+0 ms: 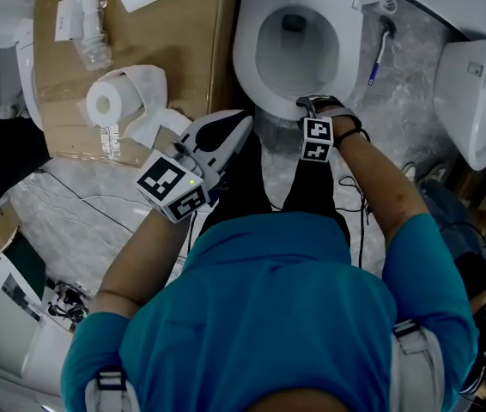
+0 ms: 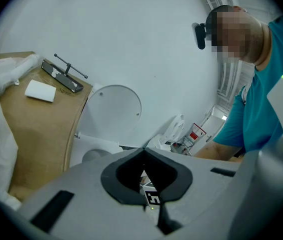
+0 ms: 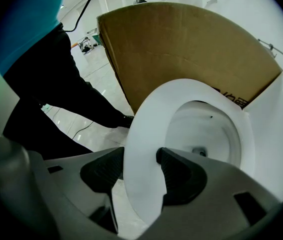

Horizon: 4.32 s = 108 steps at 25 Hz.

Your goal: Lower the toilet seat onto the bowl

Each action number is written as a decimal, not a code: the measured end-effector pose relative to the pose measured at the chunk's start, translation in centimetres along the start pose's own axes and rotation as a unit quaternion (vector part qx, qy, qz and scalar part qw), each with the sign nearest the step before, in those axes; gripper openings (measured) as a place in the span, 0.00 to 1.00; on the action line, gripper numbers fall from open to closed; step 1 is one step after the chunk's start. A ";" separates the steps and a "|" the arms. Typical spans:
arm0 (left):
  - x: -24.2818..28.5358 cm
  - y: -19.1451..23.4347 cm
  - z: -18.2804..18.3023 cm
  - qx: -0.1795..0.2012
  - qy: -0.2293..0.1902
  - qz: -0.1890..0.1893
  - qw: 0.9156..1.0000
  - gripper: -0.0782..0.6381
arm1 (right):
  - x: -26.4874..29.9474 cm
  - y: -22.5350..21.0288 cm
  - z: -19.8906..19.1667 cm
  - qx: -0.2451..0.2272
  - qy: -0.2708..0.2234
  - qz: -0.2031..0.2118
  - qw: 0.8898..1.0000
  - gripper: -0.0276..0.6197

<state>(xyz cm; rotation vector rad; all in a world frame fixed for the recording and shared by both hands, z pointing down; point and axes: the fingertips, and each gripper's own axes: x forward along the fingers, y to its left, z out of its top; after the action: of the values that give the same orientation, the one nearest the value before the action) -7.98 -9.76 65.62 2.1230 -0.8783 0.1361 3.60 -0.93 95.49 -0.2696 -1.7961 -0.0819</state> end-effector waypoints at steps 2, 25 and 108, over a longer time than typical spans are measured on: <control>0.1 0.2 -0.2 0.002 0.002 0.000 1.000 0.11 | 0.5 0.0 -0.1 0.001 0.001 0.001 1.000 0.40; 1.5 1.6 -2.0 -0.005 0.017 -0.010 1.000 0.11 | 5.9 -0.2 -1.2 0.025 0.023 0.011 0.999 0.38; -7.5 -20.3 23.8 0.130 -0.151 -0.060 0.978 0.11 | -49.0 -9.9 6.8 0.320 -0.373 -0.205 0.847 0.04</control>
<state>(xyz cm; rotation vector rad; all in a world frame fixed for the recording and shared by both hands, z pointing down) -5.40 -14.27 33.89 2.4780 -0.9448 -0.1461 5.51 -15.99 47.38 0.6602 -2.5032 0.3709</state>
